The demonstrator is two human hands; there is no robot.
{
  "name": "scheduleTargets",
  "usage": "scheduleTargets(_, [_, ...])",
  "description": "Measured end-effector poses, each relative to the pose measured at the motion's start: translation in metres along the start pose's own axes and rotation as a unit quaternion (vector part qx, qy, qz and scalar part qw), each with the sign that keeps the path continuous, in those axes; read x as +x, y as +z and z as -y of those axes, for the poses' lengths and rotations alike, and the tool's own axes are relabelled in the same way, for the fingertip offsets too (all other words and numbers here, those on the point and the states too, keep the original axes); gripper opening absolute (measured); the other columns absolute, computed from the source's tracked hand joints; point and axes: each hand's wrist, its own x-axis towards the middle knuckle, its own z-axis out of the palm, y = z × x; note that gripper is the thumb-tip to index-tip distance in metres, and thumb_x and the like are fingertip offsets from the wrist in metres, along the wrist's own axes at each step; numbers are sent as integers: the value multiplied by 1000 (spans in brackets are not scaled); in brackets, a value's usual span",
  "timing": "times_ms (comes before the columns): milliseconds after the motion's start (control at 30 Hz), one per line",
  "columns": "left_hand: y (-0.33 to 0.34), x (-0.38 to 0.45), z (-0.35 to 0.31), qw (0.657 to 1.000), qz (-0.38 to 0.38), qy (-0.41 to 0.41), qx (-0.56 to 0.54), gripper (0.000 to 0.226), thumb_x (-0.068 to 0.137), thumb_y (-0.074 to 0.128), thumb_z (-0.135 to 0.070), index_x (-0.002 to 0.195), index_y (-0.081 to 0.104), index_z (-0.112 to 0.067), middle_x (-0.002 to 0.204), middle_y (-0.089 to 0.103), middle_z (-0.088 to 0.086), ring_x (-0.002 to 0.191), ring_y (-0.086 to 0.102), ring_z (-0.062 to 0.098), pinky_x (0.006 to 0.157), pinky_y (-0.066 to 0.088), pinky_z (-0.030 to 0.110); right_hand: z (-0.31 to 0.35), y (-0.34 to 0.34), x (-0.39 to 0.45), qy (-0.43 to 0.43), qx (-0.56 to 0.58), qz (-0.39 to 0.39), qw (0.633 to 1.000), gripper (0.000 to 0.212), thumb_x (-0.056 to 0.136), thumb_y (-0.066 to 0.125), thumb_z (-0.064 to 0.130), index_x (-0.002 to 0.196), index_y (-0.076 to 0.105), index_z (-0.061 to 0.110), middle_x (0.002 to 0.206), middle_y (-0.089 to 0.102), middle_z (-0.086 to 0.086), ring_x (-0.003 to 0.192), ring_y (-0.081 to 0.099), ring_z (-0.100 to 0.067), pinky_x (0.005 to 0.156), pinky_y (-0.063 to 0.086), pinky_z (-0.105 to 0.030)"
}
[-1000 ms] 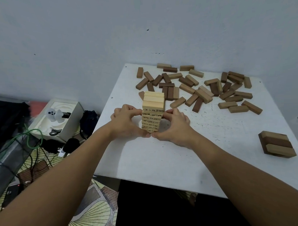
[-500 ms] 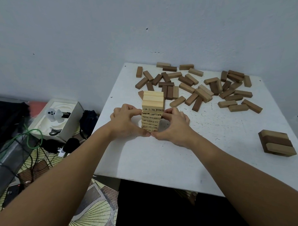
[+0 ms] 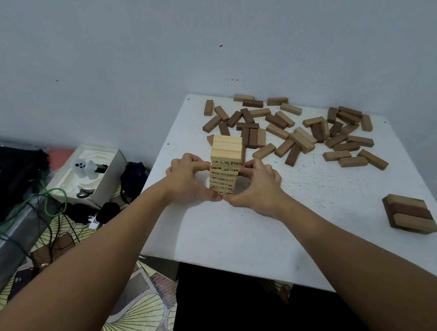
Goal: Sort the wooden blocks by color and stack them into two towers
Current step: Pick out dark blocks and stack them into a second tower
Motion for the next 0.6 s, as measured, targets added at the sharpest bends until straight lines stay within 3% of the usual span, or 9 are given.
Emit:
scheduleTargets(233, [-9, -3, 13, 1000, 0, -8, 4, 53, 61, 94, -56, 98, 58, -66, 127, 36, -15, 127, 25, 15, 117, 29, 38, 12, 7, 4, -13, -5, 12, 1000, 47, 70, 88, 53, 84, 43, 51, 131, 46, 14, 109, 19, -2, 119, 14, -35])
scheduleTargets(367, [-17, -9, 24, 1000, -6, -9, -9, 50, 61, 95, -54, 91, 58, -70, 125, 37, -16, 127, 24, 14, 118, 25, 36, 18, 20, 11, -15, -9, 17, 1000, 42, 69, 85, 58, 98, 56, 53, 126, 41, 16, 103, 15, -1, 121, 13, -37])
scheduleTargets(500, [-26, -17, 33, 1000, -12, -17, -11, 50, 62, 96, -53, 90, 57, -69, 127, 38, -16, 126, 23, 13, 115, 24, 33, 29, 29, 12, -29, 2, 13, 999, 45, 69, 87, 54, 83, 44, 51, 131, 47, 14, 104, 16, 2, 120, 11, -34])
scheduleTargets(600, [-32, -20, 42, 1000, -16, -22, -11, 49, 60, 96, -53, 87, 58, -68, 126, 37, -16, 127, 24, 14, 114, 24, 32, 36, 36, 13, -40, -6, 13, 999, 44, 69, 87, 55, 83, 45, 53, 128, 45, 14, 112, 19, -3, 120, 10, -33])
